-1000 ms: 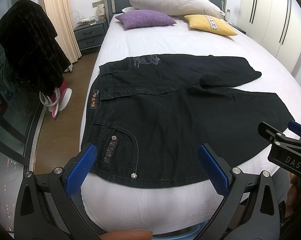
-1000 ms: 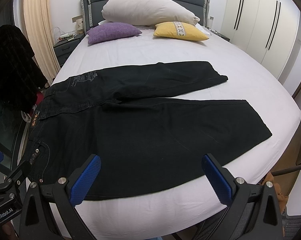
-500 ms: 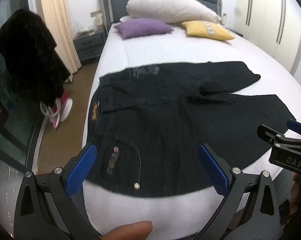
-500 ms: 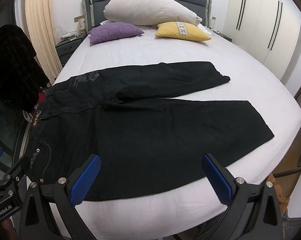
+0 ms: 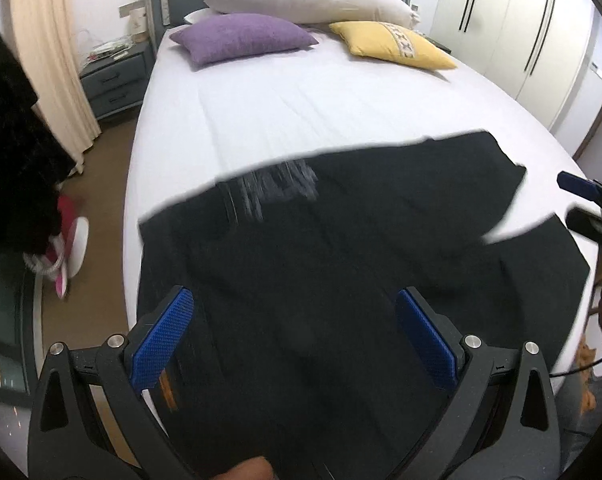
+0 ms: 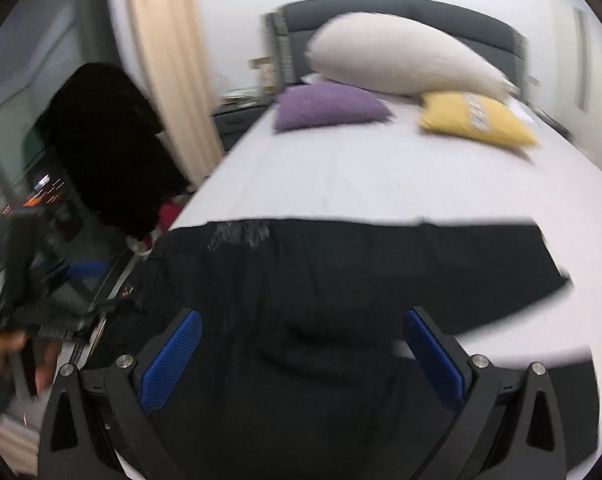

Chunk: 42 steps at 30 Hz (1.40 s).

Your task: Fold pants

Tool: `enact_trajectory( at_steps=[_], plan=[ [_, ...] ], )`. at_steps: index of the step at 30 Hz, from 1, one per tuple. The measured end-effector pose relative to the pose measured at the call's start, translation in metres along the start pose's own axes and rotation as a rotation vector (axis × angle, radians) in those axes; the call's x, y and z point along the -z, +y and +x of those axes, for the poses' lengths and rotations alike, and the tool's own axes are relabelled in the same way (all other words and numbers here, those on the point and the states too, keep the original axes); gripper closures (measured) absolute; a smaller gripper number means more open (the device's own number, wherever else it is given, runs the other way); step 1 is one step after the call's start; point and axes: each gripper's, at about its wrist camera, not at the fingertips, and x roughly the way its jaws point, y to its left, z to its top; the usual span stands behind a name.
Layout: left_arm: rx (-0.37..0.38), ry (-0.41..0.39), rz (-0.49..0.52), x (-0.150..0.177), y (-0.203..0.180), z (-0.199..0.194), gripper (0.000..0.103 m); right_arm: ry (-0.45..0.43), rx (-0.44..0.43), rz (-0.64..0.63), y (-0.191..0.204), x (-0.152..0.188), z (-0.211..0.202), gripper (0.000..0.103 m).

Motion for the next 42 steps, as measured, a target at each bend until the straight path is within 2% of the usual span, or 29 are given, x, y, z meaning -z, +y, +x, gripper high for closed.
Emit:
enact_trajectory(
  at_steps=[3, 7, 10, 13, 14, 16, 20, 22, 23, 24, 27, 31, 37, 42],
  plan=[
    [0.026, -0.001, 0.067, -0.042, 0.02, 0.035, 0.0, 0.067, -0.112, -0.152, -0.011, -0.026, 0.036, 0.013],
    [0.119, 0.117, 0.155, -0.091, 0.037, 0.099, 0.0, 0.147, -0.184, -0.255, -0.031, -0.057, 0.086, 0.026],
    [0.136, 0.192, 0.22, -0.113, 0.044, 0.144, 0.0, 0.16, -0.223, -0.274, -0.05, -0.068, 0.111, 0.027],
    [0.171, 0.245, 0.235, -0.127, 0.049, 0.173, 0.002, 0.169, -0.252, -0.314, -0.054, -0.076, 0.135, 0.029],
    [0.189, 0.268, 0.247, -0.13, 0.051, 0.183, 0.006, 0.18, -0.262, -0.332, -0.056, -0.075, 0.142, 0.03],
    [0.185, 0.3, 0.275, -0.133, 0.052, 0.198, 0.014, 0.2, -0.268, -0.364, -0.055, -0.076, 0.153, 0.032],
    [0.192, 0.386, 0.327, -0.131, 0.053, 0.225, 0.017, 0.249, -0.287, -0.384, -0.062, -0.079, 0.175, 0.034],
    [0.191, 0.388, 0.345, -0.13, 0.053, 0.228, 0.019, 0.27, -0.287, -0.393, -0.063, -0.081, 0.184, 0.035],
    [0.192, 0.392, 0.341, -0.131, 0.054, 0.23, 0.021, 0.28, -0.289, -0.398, -0.063, -0.082, 0.186, 0.037],
    [0.198, 0.397, 0.333, -0.131, 0.055, 0.23, 0.031, 0.293, -0.289, -0.405, -0.063, -0.083, 0.19, 0.038],
    [0.23, 0.405, 0.303, -0.133, 0.055, 0.229, 0.07, 0.319, -0.276, -0.42, -0.061, -0.085, 0.201, 0.041],
    [0.258, 0.377, 0.298, -0.129, 0.056, 0.211, 0.091, 0.349, -0.263, -0.447, -0.053, -0.089, 0.216, 0.043],
    [0.237, 0.225, 0.327, -0.116, 0.049, 0.166, 0.095, 0.386, -0.255, -0.501, -0.043, -0.094, 0.235, 0.044],
    [0.181, 0.11, 0.405, -0.098, 0.035, 0.133, 0.095, 0.43, -0.239, -0.548, -0.04, -0.096, 0.25, 0.047]
  ],
)
